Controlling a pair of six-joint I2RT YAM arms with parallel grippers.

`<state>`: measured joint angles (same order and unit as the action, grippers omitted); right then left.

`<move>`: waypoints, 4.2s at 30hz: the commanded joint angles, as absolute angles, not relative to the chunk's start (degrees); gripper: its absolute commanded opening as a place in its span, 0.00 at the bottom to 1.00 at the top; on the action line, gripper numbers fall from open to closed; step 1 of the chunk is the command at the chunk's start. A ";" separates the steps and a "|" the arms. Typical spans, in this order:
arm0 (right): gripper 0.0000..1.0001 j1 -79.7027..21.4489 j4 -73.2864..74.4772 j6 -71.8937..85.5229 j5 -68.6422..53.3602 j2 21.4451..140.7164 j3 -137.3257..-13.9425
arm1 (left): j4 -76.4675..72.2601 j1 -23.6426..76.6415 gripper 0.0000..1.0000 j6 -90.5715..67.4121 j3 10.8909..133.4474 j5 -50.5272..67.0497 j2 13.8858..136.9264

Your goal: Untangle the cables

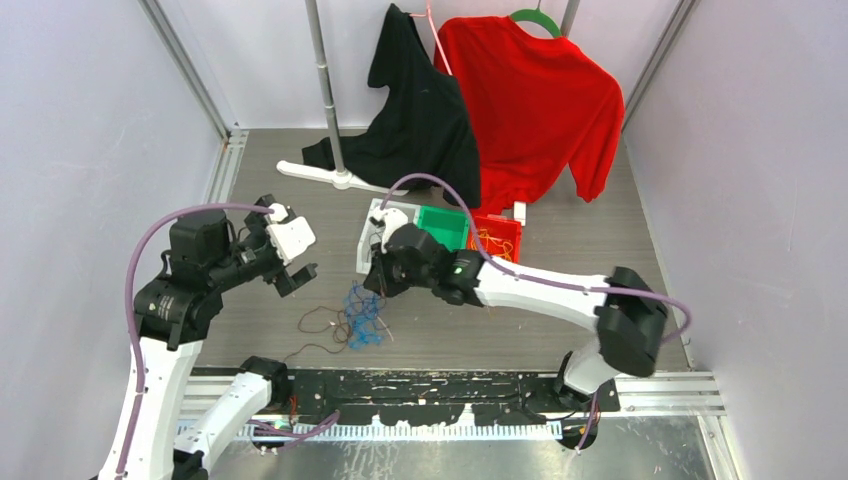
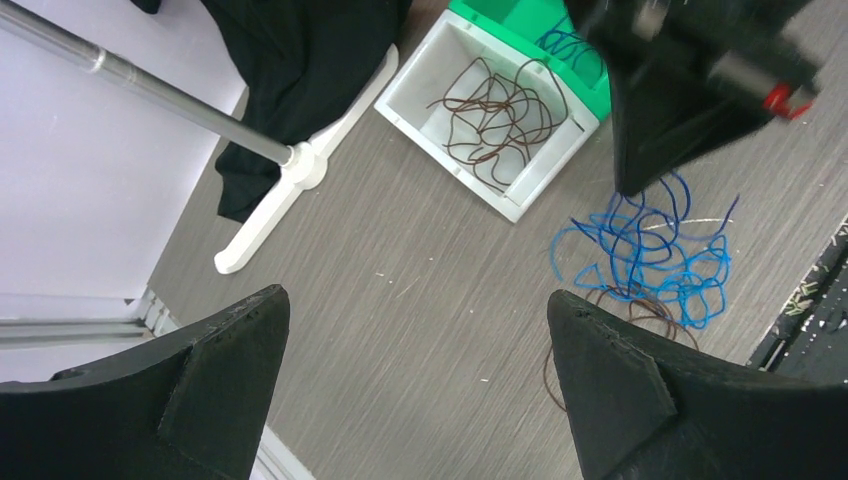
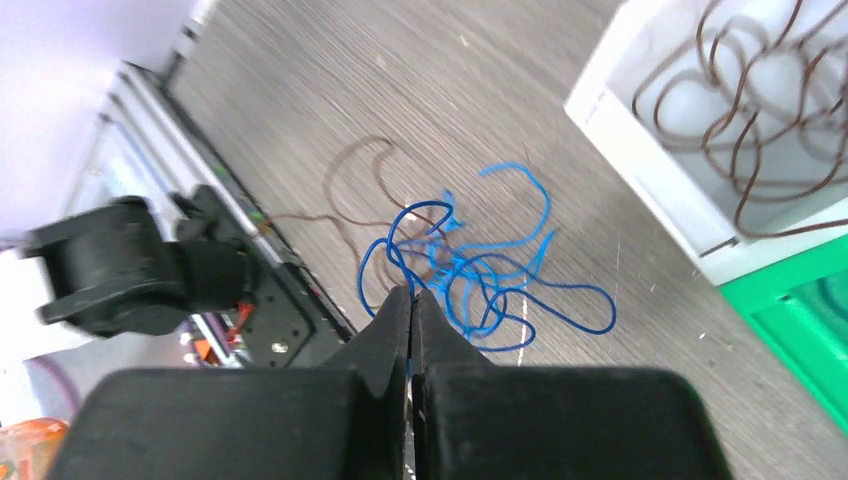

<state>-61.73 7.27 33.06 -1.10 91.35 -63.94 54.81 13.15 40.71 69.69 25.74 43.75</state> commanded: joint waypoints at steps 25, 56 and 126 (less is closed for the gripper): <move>0.01 -44.24 14.72 15.82 8.97 73.65 -71.00 | 63.64 12.97 1.00 47.81 68.23 33.01 41.23; 0.65 -36.91 1.75 18.63 8.15 76.75 -61.80 | 61.97 12.99 0.84 75.86 52.18 24.23 63.06; 0.76 -57.65 -56.46 44.11 -13.91 88.60 -45.72 | 66.84 17.92 0.00 62.24 87.85 39.07 47.81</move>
